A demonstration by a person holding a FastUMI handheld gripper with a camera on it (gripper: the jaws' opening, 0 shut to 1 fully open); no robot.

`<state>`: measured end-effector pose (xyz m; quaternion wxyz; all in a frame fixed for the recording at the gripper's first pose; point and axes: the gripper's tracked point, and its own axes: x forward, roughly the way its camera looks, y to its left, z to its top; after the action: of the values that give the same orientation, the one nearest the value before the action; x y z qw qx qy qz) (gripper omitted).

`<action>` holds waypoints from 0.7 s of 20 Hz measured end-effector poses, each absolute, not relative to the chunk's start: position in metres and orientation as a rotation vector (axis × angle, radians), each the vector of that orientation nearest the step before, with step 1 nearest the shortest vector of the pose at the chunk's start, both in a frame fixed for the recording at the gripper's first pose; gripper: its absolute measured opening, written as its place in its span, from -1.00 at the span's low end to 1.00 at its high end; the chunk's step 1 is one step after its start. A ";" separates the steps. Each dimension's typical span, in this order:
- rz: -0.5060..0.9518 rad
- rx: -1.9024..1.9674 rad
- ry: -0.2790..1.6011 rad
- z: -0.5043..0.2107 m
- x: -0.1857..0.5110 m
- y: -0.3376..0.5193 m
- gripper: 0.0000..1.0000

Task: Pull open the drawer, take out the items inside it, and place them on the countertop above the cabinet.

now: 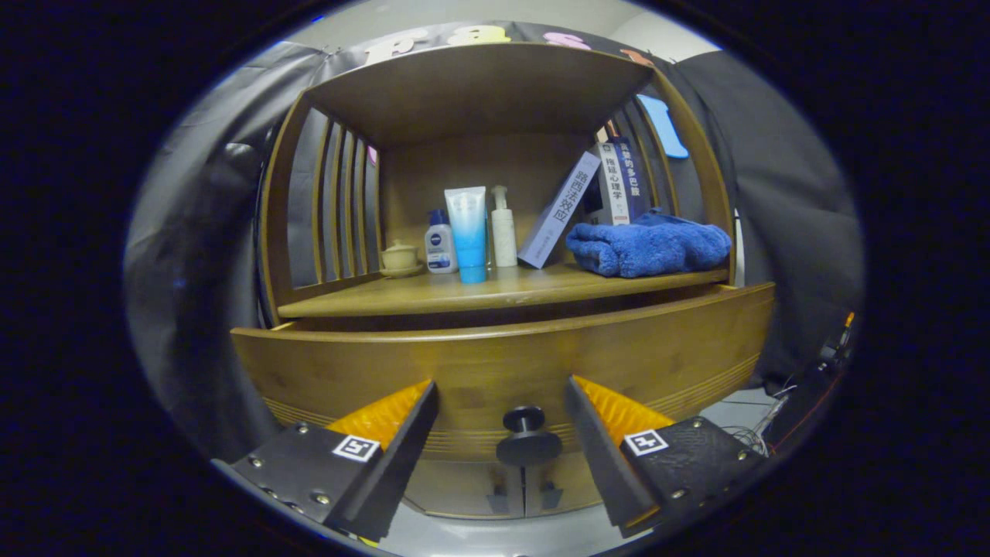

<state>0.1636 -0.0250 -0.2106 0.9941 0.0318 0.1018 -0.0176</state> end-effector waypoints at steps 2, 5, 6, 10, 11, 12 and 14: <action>-0.040 0.091 0.190 -0.217 0.176 -0.023 0.98; -0.046 0.093 0.175 -0.217 0.189 -0.021 0.98; -0.048 0.083 0.169 -0.217 0.195 -0.021 0.98; -0.049 0.009 0.141 -0.224 0.203 -0.022 0.99; -0.049 0.011 0.133 -0.223 0.203 -0.021 0.98; -0.049 0.025 0.132 -0.223 0.204 -0.021 0.98; -0.045 0.012 0.149 -0.225 0.205 -0.020 0.98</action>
<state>0.2054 -0.0204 -0.2249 0.9970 0.0062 0.0743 -0.0225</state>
